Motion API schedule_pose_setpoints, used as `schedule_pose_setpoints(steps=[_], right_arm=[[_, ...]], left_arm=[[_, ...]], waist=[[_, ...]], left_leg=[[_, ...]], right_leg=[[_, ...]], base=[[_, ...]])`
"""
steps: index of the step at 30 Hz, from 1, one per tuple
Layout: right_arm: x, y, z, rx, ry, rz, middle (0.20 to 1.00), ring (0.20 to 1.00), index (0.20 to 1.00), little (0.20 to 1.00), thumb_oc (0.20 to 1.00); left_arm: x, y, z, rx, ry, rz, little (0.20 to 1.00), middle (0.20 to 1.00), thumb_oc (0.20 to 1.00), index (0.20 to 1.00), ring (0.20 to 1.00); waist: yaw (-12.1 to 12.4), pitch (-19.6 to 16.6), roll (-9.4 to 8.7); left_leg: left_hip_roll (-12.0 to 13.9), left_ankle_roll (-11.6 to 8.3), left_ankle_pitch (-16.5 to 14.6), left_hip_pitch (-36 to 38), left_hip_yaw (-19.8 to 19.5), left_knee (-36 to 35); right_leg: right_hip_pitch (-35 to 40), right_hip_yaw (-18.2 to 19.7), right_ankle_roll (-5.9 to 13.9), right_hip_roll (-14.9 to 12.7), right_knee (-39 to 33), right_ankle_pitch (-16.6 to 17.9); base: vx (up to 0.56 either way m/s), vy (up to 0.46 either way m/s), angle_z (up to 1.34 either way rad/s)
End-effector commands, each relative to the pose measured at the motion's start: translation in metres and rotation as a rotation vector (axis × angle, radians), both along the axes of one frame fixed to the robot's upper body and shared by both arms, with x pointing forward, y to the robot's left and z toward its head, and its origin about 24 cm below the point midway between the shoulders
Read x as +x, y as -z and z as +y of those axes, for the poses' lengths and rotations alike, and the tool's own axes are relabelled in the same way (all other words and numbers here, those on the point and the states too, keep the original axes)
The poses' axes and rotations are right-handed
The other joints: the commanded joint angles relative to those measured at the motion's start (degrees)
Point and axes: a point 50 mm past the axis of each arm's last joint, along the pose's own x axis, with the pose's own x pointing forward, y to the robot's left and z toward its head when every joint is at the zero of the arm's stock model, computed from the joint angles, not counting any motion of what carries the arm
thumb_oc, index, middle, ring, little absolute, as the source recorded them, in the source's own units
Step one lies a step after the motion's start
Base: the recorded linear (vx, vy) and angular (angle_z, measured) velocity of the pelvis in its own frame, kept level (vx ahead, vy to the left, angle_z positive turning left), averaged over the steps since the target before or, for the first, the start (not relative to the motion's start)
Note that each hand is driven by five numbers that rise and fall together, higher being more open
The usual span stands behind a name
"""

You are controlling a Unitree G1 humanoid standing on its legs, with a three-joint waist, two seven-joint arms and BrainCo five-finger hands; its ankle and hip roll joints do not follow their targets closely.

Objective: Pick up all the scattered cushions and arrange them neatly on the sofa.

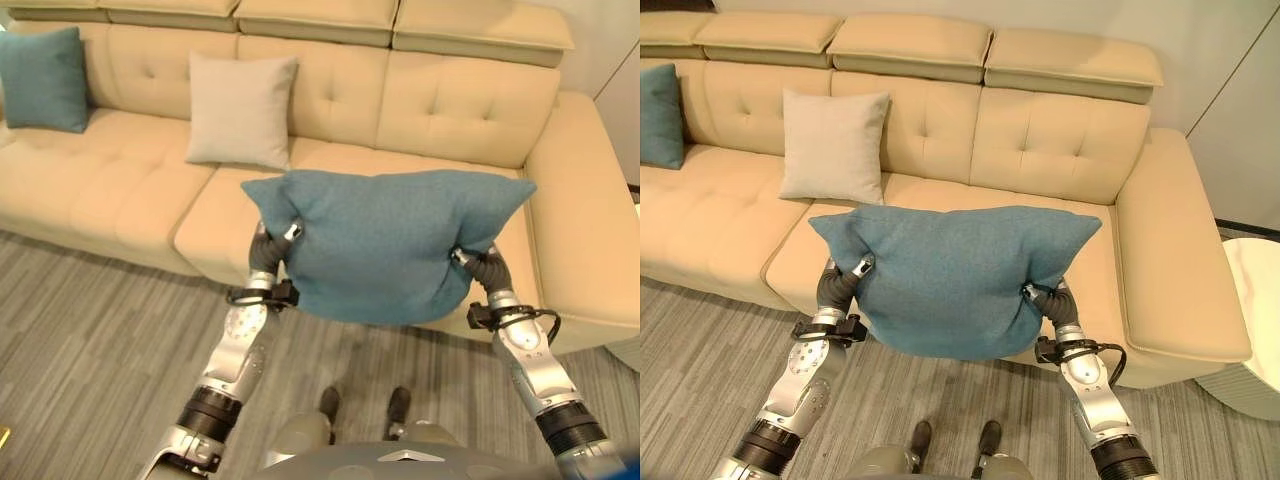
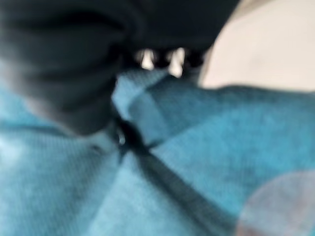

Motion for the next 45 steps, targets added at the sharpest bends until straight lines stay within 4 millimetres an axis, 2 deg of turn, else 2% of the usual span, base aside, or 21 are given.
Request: schedule_pose_setpoints(steps=[1, 5, 8, 9, 10, 12, 14, 17, 19, 21, 22, 24, 25, 28, 29, 31, 35, 37, 39, 41, 45], right_arm=[[0.017, -0.057, 0.043, 0.082, -0.154, -0.325, 0.2, 0.2, 0.2, 0.2, 0.2], [0.02, -0.06, 0.053, 0.114, -0.179, -0.33, 0.2, 0.2, 0.2, 0.2, 0.2], [0.025, -0.065, 0.06, 0.114, -0.196, -0.348, 0.2, 0.2, 0.2, 0.2, 0.2], [0.026, -0.069, 0.062, 0.109, -0.204, -0.362, 0.2, 0.2, 0.2, 0.2, 0.2], [0.029, -0.072, 0.068, 0.102, -0.222, -0.371, 0.2, 0.2, 0.2, 0.2, 0.2], [0.031, -0.072, 0.067, 0.096, -0.222, -0.368, 0.2, 0.2, 0.2, 0.2, 0.2], [0.036, -0.077, 0.069, 0.089, -0.236, -0.377, 0.2, 0.2, 0.2, 0.2, 0.2], [0.036, -0.078, 0.072, 0.084, -0.243, -0.382, 0.2, 0.2, 0.2, 0.2, 0.2], [0.032, -0.074, 0.064, 0.083, -0.228, -0.372, 0.2, 0.2, 0.2, 0.2, 0.2], [0.029, -0.072, 0.057, 0.088, -0.211, -0.367, 0.2, 0.2, 0.2, 0.2, 0.2], [0.024, -0.072, 0.049, 0.106, -0.181, -0.377, 0.2, 0.2, 0.2, 0.2, 0.2], [0.023, -0.072, 0.046, 0.113, -0.179, -0.376, 0.2, 0.2, 0.2, 0.2, 0.2], [0.022, -0.071, 0.046, 0.114, -0.181, -0.371, 0.2, 0.2, 0.2, 0.2, 0.2], [0.022, -0.073, 0.042, 0.118, -0.162, -0.381, 0.2, 0.2, 0.2, 0.2, 0.2], [0.022, -0.072, 0.042, 0.114, -0.15, -0.38, 0.2, 0.2, 0.2, 0.2, 0.2], [0.022, -0.072, 0.042, 0.112, -0.144, -0.38, 0.2, 0.2, 0.2, 0.2, 0.2], [0.023, -0.07, 0.047, 0.126, -0.153, -0.374, 0.2, 0.2, 0.2, 0.2, 0.2], [0.027, -0.077, 0.056, 0.136, -0.174, -0.399, 0.2, 0.2, 0.2, 0.2, 0.2], [0.03, -0.08, 0.062, 0.141, -0.187, -0.411, 0.2, 0.2, 0.2, 0.2, 0.2], [0.033, -0.082, 0.065, 0.138, -0.196, -0.414, 0.2, 0.2, 0.2, 0.2, 0.2], [0.03, -0.077, 0.06, 0.113, -0.193, -0.395, 0.2, 0.2, 0.2, 0.2, 0.2]], left_arm=[[0.004, -0.033, -0.012, 0.01, 0.093, -0.192, 0.2, 0.2, 0.2, 0.2, 0.2], [0.001, -0.037, -0.009, 0.03, 0.102, -0.207, 0.2, 0.2, 0.2, 0.2, 0.2], [0.002, -0.043, -0.009, 0.051, 0.103, -0.235, 0.2, 0.2, 0.2, 0.2, 0.2], [0.003, -0.046, -0.009, 0.059, 0.108, -0.245, 0.2, 0.2, 0.2, 0.2, 0.2], [0.005, -0.049, -0.008, 0.07, 0.097, -0.262, 0.2, 0.2, 0.2, 0.2, 0.2], [0.005, -0.049, -0.008, 0.066, 0.097, -0.262, 0.2, 0.2, 0.2, 0.2, 0.2], [0.004, -0.048, -0.007, 0.065, 0.098, -0.254, 0.2, 0.2, 0.2, 0.2, 0.2], [0.006, -0.048, -0.008, 0.066, 0.095, -0.254, 0.2, 0.2, 0.2, 0.2, 0.2], [0.005, -0.046, -0.012, 0.054, 0.118, -0.247, 0.2, 0.2, 0.2, 0.2, 0.2], [0.005, -0.043, -0.016, 0.037, 0.141, -0.237, 0.2, 0.2, 0.2, 0.2, 0.2], [0.006, -0.043, -0.022, 0.026, 0.161, -0.232, 0.2, 0.2, 0.2, 0.2, 0.2], [0.006, -0.043, -0.027, 0.016, 0.187, -0.23, 0.2, 0.2, 0.2, 0.2, 0.2], [0.006, -0.043, -0.028, 0.02, 0.186, -0.227, 0.2, 0.2, 0.2, 0.2, 0.2], [0.004, -0.041, -0.031, 0.031, 0.201, -0.219, 0.2, 0.2, 0.2, 0.2, 0.2], [0.004, -0.041, -0.032, 0.043, 0.203, -0.221, 0.2, 0.2, 0.2, 0.2, 0.2], [0.003, -0.041, -0.031, 0.046, 0.199, -0.224, 0.2, 0.2, 0.2, 0.2, 0.2], [0.004, -0.044, -0.031, 0.053, 0.219, -0.233, 0.2, 0.2, 0.2, 0.2, 0.2], [0.004, -0.048, -0.03, 0.07, 0.225, -0.25, 0.2, 0.2, 0.2, 0.2, 0.2], [0.005, -0.052, -0.03, 0.08, 0.23, -0.268, 0.2, 0.2, 0.2, 0.2, 0.2], [0.005, -0.055, -0.028, 0.092, 0.221, -0.285, 0.2, 0.2, 0.2, 0.2, 0.2], [0.003, -0.053, -0.024, 0.079, 0.196, -0.281, 0.2, 0.2, 0.2, 0.2, 0.2]], waist=[[2.5, -4.6, -2.98], [3.9, -5.2, -3.74], [4.3, -4.1, -3.57], [3.8, -3.5, -3.23], [3.4, -3.3, -2.38], [3.3, -3.3, -2.25], [2.6, -2.9, -2.5], [1.5, -2.5, -2.66], [1.2, -4.0, -3.55], [0.9, -4.4, -3.57], [0.2, -4.2, -3.64], [0.4, -3.4, -3.9], [0.6, -3.2, -3.85], [1.1, -3.1, -4.67], [2.4, -3.0, -4.21], [3.4, -2.9, -4.27], [4.0, -4.2, -4.89], [4.2, -3.5, -4.59], [4.1, -2.9, -3.87], [4.5, -3.6, -3.57], [4.1, -4.7, -4.6]], left_leg=[[-1.3, -0.91, 5.1, -3.1, -0.7, 2.0], [-1.9, 2.09, 2.0, 1.0, 0.4, 1.6], [-2.6, 3.94, 0.9, 2.5, 1.3, 1.7], [-2.5, 4.51, 0.9, 3.0, 1.1, 1.6], [-2.0, 4.84, -0.5, 5.5, 0.4, 0.5], [-2.0, 4.79, -0.7, 6.2, 0.3, -0.2], [-1.7, 4.15, -1.6, 9.0, -0.3, -1.9], [-1.2, 3.57, -3.0, 10.5, -1.2, -1.7], [-0.5, 1.88, -3.8, 11.3, -3.4, -0.5], [0.8, 0.38, -3.8, 10.8, -4.9, 2.7], [3.0, -2.01, -0.4, 8.5, -3.3, 8.2], [3.3, -2.67, 0.9, 5.3, -4.1, 14.8], [3.4, -2.58, 1.6, 5.0, -4.4, 15.7], [1.8, -0.99, -0.8, 0.7, -2.0, 7.5], [1.1, -0.93, 4.8, -3.4, -1.1, 1.6], [0.7, -1.57, 6.9, -5.3, -1.5, 1.5], [-0.6, 1.11, 3.2, -1.8, -2.2, 2.5], [-1.3, 2.94, 1.7, 0.3, -1.1, 3.0], [-1.2, 3.68, 1.0, 1.2, -0.8, 2.8], [-1.2, 3.66, 0.4, 2.7, -0.7, 1.3], [-0.3, 2.48, 0.0, 5.1, -0.9, -0.5]], right_leg=[[10.7, 4.3, 5.08, 0.3, 2.4, -6.9], [10.4, 6.9, 7.18, -2.4, 7.8, -6.6], [5.7, 8.8, 9.32, -4.6, 16.9, -1.7], [3.8, 9.6, 9.43, -4.5, 21.0, -0.5], [-1.1, 7.3, 7.89, -4.9, 20.5, -1.3], [-1.6, 6.8, 7.62, -4.6, 18.5, -1.4], [-4.8, 5.6, 7.92, -3.6, 8.6, 0.9], [-6.0, 7.4, 8.64, -2.4, 5.4, 2.5], [-2.9, 8.4, 8.16, -1.8, 4.3, 2.8], [-1.5, 7.4, 7.12, -1.4, 4.3, 1.7], [0.3, 5.4, 5.92, -1.1, 4.7, 0.1], [2.4, 3.9, 4.84, -0.8, 4.5, -1.0], [3.2, 3.8, 4.39, -0.3, 4.5, -1.6], [5.4, 4.4, 4.94, -0.1, 3.4, -3.5], [7.2, 5.4, 5.06, 1.0, 3.4, -5.0], [8.2, 6.3, 4.91, 1.3, 4.1, -6.2], [8.4, 8.1, 6.91, -1.7, 9.9, -7.6], [4.6, 9.1, 8.59, -4.1, 17.3, -3.1], [2.3, 9.8, 8.79, -4.8, 20.4, -2.7], [0.6, 7.4, 8.17, -6.6, 15.4, -1.6], [4.9, 7.3, 8.39, -5.0, 5.9, -1.4]], base=[[0.29, 0.158, -1.12], [0.27, 0.222, -0.54], [0.09, 0.184, -0.55], [0.21, 0.237, -0.64], [0.19, 0.174, -0.47], [0.22, 0.051, -0.29], [0.27, -0.035, -0.25], [0.28, -0.082, -0.06], [0.39, -0.193, 0.69], [0.31, -0.222, 1.25], [0.23, -0.227, 0.9], [0.19, -0.182, 0.9], [0.25, -0.132, 0.64], [0.29, -0.001, -0.12], [0.34, 0.109, -0.26], [0.27, 0.12, -0.37], [0.27, 0.22, -0.52], [0.14, 0.264, -0.47], [0.07, 0.183, -0.72], [0.14, 0.039, -0.41], [0.16, -0.079, -0.03]])
